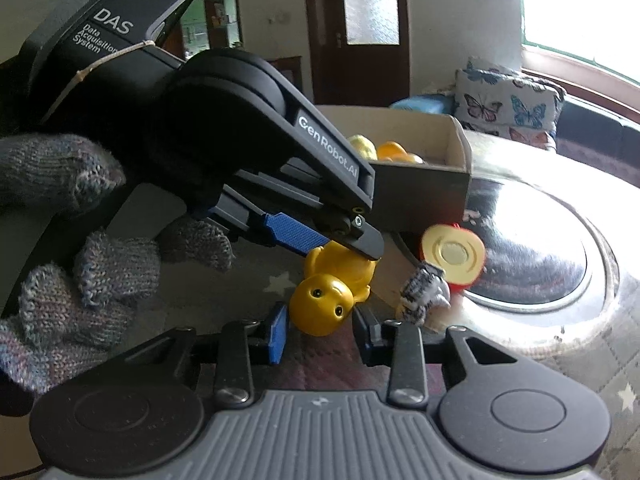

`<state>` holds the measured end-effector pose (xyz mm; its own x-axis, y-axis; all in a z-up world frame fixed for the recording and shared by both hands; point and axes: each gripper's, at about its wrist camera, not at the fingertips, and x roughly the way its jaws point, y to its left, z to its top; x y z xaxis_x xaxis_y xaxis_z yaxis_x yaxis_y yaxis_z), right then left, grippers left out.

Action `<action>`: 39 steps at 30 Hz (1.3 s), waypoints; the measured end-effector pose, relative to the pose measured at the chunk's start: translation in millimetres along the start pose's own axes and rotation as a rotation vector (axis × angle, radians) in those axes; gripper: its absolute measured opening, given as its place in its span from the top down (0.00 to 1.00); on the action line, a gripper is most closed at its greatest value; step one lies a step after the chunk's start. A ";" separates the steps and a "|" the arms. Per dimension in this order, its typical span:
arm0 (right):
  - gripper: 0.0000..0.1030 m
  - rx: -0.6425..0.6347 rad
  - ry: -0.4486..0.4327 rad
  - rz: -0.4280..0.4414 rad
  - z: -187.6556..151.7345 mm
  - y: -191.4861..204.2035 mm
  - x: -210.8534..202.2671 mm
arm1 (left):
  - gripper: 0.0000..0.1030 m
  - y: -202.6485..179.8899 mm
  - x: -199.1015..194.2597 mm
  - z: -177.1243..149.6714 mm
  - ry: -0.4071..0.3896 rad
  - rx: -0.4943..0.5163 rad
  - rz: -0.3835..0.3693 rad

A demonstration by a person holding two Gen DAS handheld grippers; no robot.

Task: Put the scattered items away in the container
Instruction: 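Close the left gripper on the small yellow duck while the right gripper steadies it, then carry the yellow duck with the left gripper into the box and open it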

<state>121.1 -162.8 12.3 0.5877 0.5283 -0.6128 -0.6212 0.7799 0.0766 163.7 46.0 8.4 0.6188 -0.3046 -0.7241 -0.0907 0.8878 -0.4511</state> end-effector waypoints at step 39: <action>0.67 -0.193 0.043 0.185 134.4 6.5 121.9 | 0.68 85.2 8.1 138.5 -0.158 -0.195 0.097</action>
<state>258.4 -48.2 43.8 0.4345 0.6381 -0.6356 -0.8058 0.5907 0.0422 269.0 166.9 36.3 0.7126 -0.1506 -0.6852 -0.2945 0.8223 -0.4869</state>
